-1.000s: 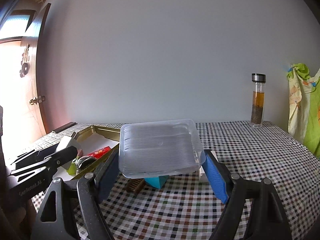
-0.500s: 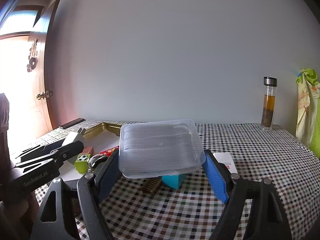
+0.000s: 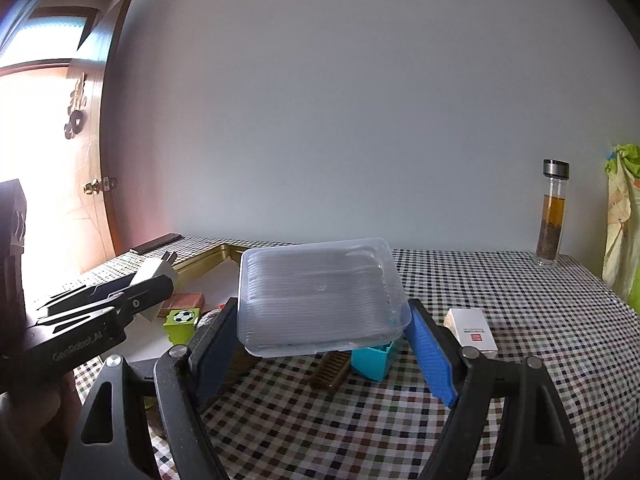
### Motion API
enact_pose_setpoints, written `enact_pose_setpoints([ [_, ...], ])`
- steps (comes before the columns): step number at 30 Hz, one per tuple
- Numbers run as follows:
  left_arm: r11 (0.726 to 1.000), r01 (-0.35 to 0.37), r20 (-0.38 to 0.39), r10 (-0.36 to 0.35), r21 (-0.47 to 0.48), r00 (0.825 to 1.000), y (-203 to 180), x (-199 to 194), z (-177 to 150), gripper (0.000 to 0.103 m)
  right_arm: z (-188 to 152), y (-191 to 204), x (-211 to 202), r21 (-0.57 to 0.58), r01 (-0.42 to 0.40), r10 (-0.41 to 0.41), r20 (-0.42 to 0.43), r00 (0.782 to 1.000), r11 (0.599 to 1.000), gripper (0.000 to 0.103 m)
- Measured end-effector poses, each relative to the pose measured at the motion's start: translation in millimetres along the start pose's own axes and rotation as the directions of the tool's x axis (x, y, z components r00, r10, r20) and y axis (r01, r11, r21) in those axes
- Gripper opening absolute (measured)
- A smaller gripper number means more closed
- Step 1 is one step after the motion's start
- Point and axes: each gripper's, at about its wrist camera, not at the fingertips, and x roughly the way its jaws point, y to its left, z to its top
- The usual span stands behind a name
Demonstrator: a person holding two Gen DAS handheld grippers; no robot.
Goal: Organize rigid objects
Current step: 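Move both tools over the tin interior, lowering the charger and plastic box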
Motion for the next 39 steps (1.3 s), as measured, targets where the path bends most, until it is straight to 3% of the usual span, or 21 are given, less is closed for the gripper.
enact_pose_setpoints([
  [39, 0.995, -0.074, -0.015, 0.073, -0.070, 0.997, 46.3, -8.6, 1.8, 0.037, 1.5, 41.5, 15.4, -0.059, -0.108, 0.106, -0.039, 0.994, 0.992, 0.082],
])
